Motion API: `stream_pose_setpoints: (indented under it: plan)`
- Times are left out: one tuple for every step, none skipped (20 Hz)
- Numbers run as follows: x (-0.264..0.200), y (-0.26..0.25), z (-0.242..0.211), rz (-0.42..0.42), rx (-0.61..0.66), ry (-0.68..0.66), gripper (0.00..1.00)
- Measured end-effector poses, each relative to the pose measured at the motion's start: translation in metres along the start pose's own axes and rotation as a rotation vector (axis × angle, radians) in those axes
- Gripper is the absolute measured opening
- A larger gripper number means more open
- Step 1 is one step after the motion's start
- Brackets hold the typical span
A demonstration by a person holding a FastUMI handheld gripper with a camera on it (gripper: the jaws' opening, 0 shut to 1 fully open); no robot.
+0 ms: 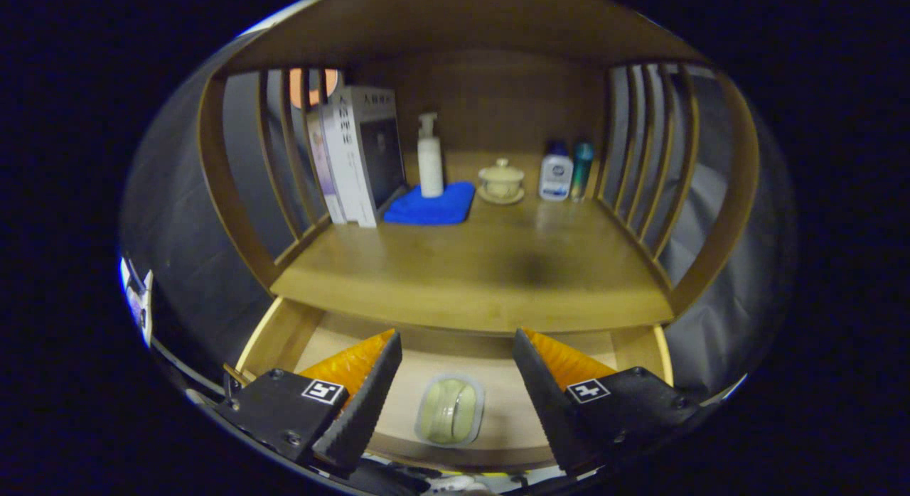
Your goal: Pull open the drawer, take out the items inside it, and place them on the countertop above the cabinet.
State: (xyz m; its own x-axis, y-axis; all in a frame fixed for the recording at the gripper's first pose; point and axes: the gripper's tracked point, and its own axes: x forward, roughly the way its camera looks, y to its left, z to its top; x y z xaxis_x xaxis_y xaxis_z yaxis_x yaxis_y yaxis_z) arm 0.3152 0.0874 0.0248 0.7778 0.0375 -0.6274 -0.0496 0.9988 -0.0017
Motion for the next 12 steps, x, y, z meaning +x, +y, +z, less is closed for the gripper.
stream_pose_setpoints:
  plan:
    - [0.009, 0.004, -0.01, 0.009, 0.009, 0.072, 0.96]
    - [0.017, 0.004, -0.019, 0.015, 0.01, 0.137, 0.94]
    - [0.023, 0.003, -0.028, 0.008, 0.018, 0.19, 0.93]
    - [0.029, 0.003, -0.036, -0.001, 0.02, 0.238, 0.92]
    - [0.033, 0.006, -0.044, 0.005, 0.017, 0.284, 0.9]
    - [0.038, 0.006, -0.048, 0.005, 0.029, 0.311, 0.88]
    - [0.044, 0.007, -0.056, 0.003, 0.043, 0.352, 0.84]
    - [0.045, 0.007, -0.064, 0.003, 0.058, 0.384, 0.8]
    - [0.047, 0.005, -0.069, -0.003, 0.07, 0.411, 0.75]
    - [0.052, 0.005, -0.076, -0.01, 0.079, 0.437, 0.71]
    - [0.053, 0.003, -0.082, -0.017, 0.085, 0.459, 0.67]
    - [0.056, -0.001, -0.086, -0.025, 0.079, 0.474, 0.62]
